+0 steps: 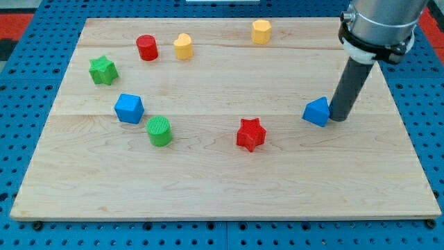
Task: Place the triangle to top right of red star
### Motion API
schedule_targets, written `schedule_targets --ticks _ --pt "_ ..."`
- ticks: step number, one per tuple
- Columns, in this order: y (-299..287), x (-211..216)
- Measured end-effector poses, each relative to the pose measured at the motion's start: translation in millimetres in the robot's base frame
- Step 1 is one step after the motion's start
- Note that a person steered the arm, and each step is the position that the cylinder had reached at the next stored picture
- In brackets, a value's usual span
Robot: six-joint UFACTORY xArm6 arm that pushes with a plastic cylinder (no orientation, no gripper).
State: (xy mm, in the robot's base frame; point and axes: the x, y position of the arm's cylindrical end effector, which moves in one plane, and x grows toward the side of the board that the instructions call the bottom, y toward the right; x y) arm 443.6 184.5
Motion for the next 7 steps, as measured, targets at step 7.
schedule_targets --ticks 7 --pt "-82 11"
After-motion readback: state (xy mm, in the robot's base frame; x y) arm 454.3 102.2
